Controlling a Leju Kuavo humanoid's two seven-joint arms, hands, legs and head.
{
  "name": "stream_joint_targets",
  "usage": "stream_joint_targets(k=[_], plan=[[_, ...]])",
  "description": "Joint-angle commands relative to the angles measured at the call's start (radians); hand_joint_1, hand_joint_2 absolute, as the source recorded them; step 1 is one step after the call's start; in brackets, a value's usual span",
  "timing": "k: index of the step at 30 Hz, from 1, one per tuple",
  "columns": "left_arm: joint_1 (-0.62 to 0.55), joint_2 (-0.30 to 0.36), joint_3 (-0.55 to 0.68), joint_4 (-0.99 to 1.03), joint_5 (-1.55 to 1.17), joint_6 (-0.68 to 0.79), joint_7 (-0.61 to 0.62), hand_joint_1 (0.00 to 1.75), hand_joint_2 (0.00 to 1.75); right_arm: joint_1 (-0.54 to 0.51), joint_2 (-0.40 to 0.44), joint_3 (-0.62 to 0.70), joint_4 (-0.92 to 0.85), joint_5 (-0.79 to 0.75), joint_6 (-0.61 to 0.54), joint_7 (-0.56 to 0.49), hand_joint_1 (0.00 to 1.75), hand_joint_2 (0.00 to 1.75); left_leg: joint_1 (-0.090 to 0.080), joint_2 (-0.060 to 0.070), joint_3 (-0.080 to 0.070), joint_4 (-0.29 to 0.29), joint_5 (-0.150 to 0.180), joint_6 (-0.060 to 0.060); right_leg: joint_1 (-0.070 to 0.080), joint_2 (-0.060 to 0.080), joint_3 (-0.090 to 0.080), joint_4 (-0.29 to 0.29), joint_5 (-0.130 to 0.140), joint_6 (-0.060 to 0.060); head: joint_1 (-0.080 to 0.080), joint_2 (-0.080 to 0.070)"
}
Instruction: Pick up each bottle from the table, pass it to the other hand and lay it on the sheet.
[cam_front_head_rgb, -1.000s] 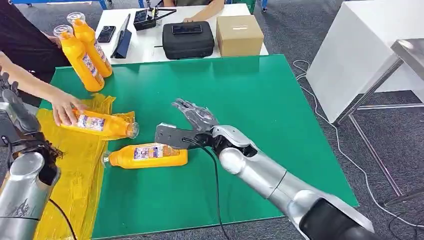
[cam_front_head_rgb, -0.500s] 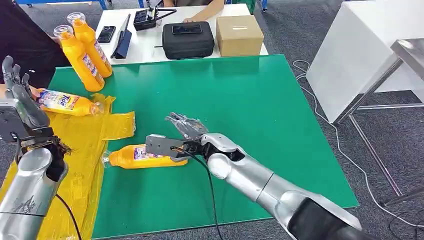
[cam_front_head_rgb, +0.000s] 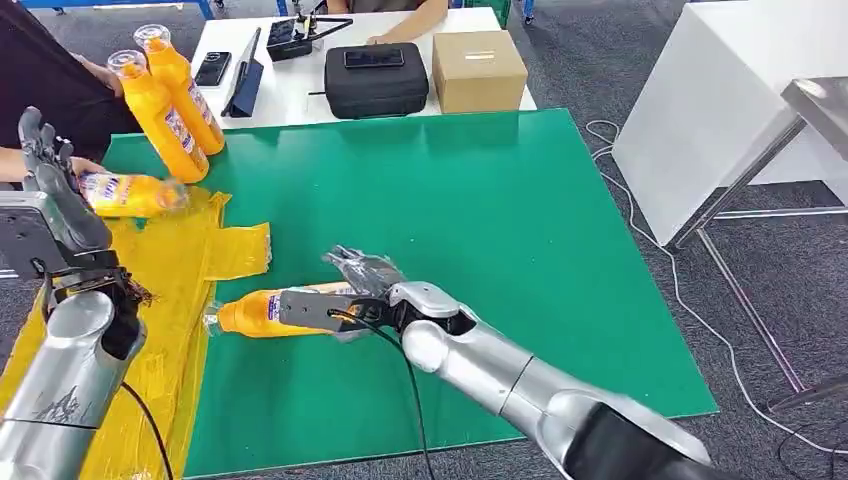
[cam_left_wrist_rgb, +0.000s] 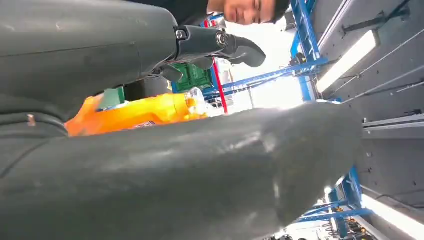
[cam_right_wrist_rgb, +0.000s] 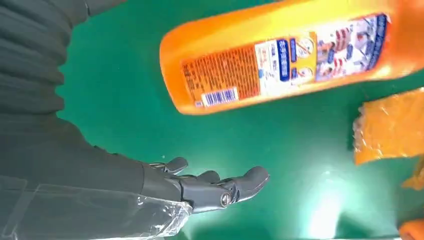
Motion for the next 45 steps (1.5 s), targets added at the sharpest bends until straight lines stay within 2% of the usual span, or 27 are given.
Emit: stream_joint_targets(k=[1, 8, 14, 20, 32, 44, 45], plan=[[-0.021, -0.008, -0.037, 0.013, 0.015, 0.008, 0.002, 0.0, 0.0, -0.013, 0.016, 0.056, 0.113, 0.005, 0.013, 0.002, 0.0, 1.75, 0.001, -0.001, 0.005, -0.001, -0.002, -0.002, 0.001, -0.002, 0.006, -0.002, -0.002, 0.0, 0.0, 0.0], [-0.02, -0.006, -0.04, 0.012, 0.013, 0.008, 0.001, 0.0, 0.0, -0.015, 0.016, 0.062, 0.114, 0.01, 0.016, 0.002, 0.0, 1.75, 0.0, -0.001, 0.002, -0.001, -0.001, -0.001, 0.0, -0.001, 0.003, -0.001, -0.001, 0.0, 0.0, 0.0], [0.016, 0.0, -0.033, -0.028, 0.03, 0.01, 0.001, 0.0, 0.0, -0.015, 0.023, 0.093, 0.181, 0.066, 0.003, 0.025, 0.0, 1.75, 0.001, 0.0, 0.005, -0.001, -0.002, -0.002, 0.001, -0.001, 0.006, -0.002, -0.002, 0.0, 0.0, 0.0], [0.056, 0.0, -0.039, -0.08, 0.045, 0.005, -0.003, 0.0, 0.0, -0.011, 0.027, 0.103, 0.223, 0.122, -0.019, 0.016, 0.0, 1.75, 0.0, 0.0, 0.002, -0.001, -0.001, -0.001, 0.0, -0.001, 0.003, -0.001, -0.001, 0.0, 0.0, 0.0], [0.061, -0.005, -0.061, -0.106, 0.073, 0.004, -0.014, 0.0, 0.0, -0.024, 0.069, 0.157, 0.309, 0.221, 0.019, 0.022, 0.0, 1.75, 0.001, -0.001, 0.004, -0.001, -0.001, -0.002, 0.001, -0.002, 0.005, -0.001, -0.002, 0.0, 0.0, 0.0], [0.083, -0.007, -0.055, -0.128, 0.087, 0.004, -0.021, 0.0, 0.0, -0.043, 0.068, 0.154, 0.275, 0.25, 0.027, 0.022, 0.0, 1.75, 0.001, 0.0, 0.003, 0.0, -0.002, -0.002, 0.001, -0.002, 0.004, -0.001, -0.002, 0.0, 0.0, 0.0], [0.083, -0.008, -0.054, -0.127, 0.088, 0.003, -0.021, 0.0, 0.0, -0.043, 0.067, 0.152, 0.272, 0.252, 0.027, 0.023, 1.05, 1.75, 0.0, 0.0, 0.002, 0.0, -0.001, -0.001, 0.0, -0.001, 0.003, -0.001, -0.001, 0.0, 0.0, 0.0]])
